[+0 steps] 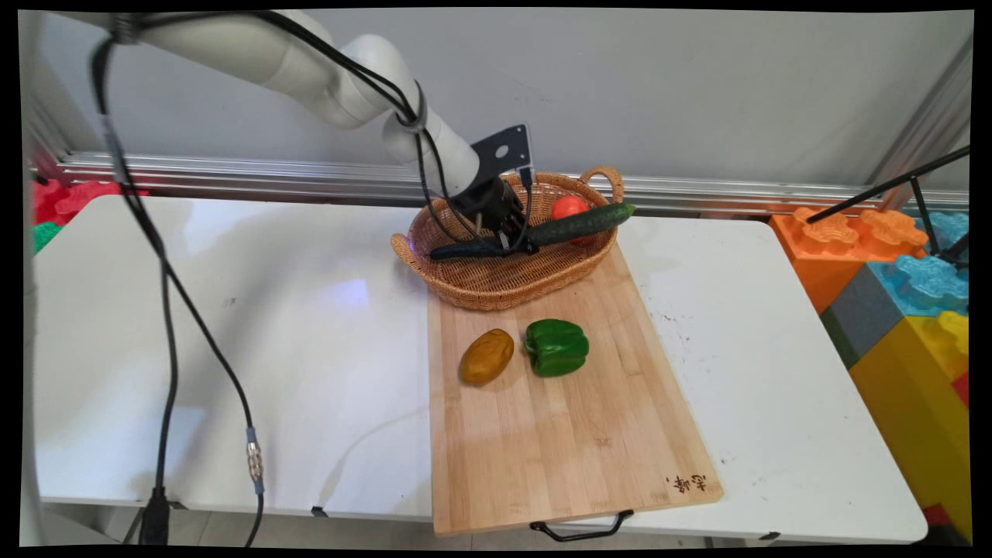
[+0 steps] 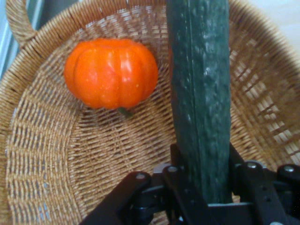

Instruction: Place the picked object on the cutting board

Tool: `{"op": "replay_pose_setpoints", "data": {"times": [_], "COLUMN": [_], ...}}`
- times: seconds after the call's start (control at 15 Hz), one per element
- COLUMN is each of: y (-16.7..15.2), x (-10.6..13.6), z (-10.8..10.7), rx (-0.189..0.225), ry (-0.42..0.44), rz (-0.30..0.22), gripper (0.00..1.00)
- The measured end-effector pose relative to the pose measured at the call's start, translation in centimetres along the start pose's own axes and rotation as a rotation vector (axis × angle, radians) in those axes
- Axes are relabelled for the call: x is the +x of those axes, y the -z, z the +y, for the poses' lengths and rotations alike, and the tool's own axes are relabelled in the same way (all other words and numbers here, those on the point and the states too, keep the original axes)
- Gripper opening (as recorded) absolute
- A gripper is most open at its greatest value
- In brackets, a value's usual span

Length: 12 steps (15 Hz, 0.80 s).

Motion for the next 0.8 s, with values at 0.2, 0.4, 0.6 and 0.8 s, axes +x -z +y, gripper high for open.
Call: {"op": "replay_pose_setpoints", "data": {"times": [0.2,0.4,0.6,0.8], "y": [3.3,7.6,11.0,13.2], "x": [1.3,3.9,6.8,8.8], "z": [1.4,3.0,4.7,6.4], "rx": [0.029,0.055,0.059,0.041], "ry": [0.011,0.005,-0.01,-0.007], "rz": [0.028,0.071,0.118,0.144], "gripper": [0.0,0.0,0.0,0.0]}}
